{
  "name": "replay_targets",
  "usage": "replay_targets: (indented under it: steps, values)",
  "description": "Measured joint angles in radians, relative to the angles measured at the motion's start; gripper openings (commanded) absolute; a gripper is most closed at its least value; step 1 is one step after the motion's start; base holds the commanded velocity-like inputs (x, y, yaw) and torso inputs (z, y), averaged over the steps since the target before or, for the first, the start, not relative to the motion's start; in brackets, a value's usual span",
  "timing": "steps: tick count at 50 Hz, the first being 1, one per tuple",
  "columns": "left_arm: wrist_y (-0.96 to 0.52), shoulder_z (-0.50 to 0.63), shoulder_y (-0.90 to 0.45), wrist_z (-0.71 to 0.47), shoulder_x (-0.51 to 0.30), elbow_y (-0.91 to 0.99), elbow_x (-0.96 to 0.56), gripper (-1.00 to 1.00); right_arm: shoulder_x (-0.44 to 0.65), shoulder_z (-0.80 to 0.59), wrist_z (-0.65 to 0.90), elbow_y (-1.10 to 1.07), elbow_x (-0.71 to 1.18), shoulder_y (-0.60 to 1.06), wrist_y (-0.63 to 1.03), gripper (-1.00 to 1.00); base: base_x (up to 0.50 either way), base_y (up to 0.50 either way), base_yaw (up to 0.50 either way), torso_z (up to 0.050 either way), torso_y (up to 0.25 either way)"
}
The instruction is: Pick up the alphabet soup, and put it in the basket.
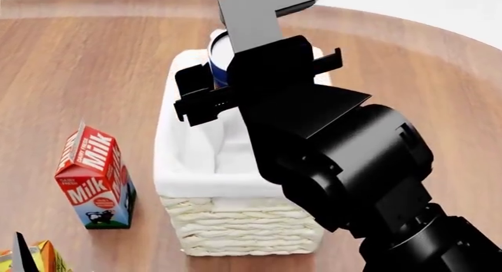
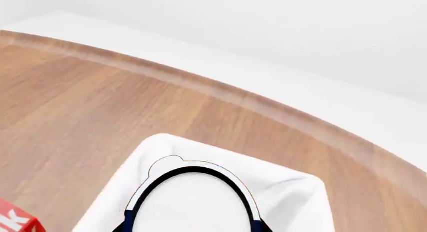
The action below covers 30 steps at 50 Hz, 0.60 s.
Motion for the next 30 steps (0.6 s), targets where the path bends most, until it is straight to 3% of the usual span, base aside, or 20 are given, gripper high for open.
replay_targets:
  steps: [30]
  values:
    - [0.004,0.010,-0.002,0.002,-0.007,0.001,0.004,1.00,-0.007,-0.019,-0.012,0.016,-0.008,-0.006,-0.017,-1.00,0.00,0.00,0.00,0.000,-0.014]
